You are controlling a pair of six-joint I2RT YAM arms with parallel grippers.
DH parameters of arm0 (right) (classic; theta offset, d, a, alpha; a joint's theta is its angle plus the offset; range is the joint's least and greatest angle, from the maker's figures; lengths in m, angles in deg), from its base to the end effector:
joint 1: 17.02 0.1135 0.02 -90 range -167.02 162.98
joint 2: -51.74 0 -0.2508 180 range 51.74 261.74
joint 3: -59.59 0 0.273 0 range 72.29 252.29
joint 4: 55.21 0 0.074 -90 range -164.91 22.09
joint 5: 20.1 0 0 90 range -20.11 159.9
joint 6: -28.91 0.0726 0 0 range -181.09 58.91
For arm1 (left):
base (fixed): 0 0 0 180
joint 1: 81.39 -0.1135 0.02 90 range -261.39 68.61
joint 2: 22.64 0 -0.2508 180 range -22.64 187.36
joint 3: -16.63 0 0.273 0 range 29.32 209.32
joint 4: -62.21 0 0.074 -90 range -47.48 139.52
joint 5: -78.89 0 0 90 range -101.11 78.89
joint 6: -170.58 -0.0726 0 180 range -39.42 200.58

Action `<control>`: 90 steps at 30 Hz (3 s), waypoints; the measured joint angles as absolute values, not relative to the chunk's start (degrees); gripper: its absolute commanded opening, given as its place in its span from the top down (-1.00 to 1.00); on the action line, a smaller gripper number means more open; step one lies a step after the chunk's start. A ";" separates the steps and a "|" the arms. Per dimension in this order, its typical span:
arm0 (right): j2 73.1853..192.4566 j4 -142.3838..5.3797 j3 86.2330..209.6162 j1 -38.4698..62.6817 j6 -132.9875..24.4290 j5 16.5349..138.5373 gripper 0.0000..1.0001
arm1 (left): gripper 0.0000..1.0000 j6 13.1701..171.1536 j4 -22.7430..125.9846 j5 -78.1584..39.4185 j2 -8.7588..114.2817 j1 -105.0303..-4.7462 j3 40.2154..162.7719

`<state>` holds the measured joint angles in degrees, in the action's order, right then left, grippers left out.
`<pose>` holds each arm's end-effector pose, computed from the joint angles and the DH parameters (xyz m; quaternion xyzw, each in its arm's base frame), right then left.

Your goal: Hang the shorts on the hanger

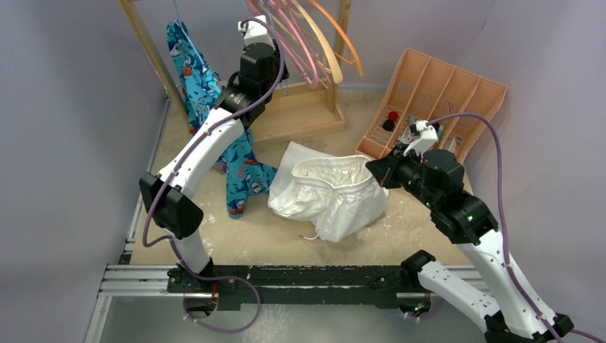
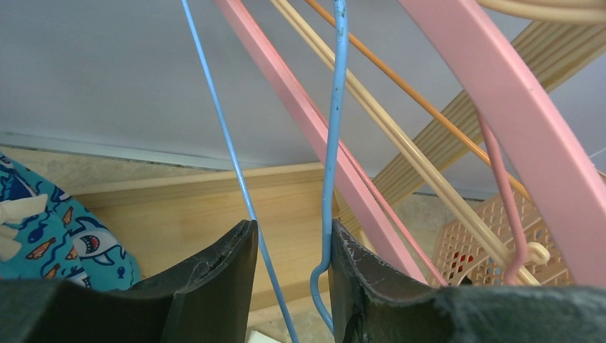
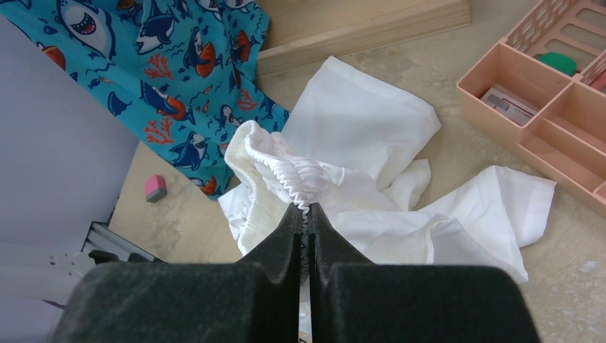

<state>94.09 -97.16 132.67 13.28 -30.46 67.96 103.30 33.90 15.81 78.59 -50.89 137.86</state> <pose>0.1852 0.1054 0.3934 0.0130 0.7727 0.3104 0.5535 0.4153 -0.2065 0.4328 -0.1020 0.7443 -0.1275 0.6475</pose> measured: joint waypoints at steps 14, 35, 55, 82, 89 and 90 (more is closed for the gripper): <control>94.11 -97.12 132.04 13.28 -30.46 67.96 1.00 | 0.43 100.31 33.79 19.50 78.61 -50.89 138.07; 95.01 -97.38 132.06 13.28 -31.27 67.98 1.00 | 0.80 95.72 32.39 22.41 80.16 -50.86 142.05; 95.29 -97.29 132.08 13.28 -31.34 69.08 1.00 | 1.00 92.11 35.76 23.52 76.31 -50.86 138.77; 96.43 -97.56 132.28 13.28 -31.07 68.35 1.00 | 1.00 100.07 25.27 3.76 48.05 -50.86 118.34; 95.49 -97.60 132.28 13.28 -30.20 67.68 1.00 | 1.00 100.11 13.05 -1.96 37.71 -50.84 114.14; 95.62 -97.62 132.28 13.28 -30.13 67.61 1.00 | 1.00 100.16 11.26 -2.62 36.40 -50.84 113.66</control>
<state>95.62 -97.62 132.28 13.28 -30.13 67.61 100.16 11.26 -2.62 36.40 -50.84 113.66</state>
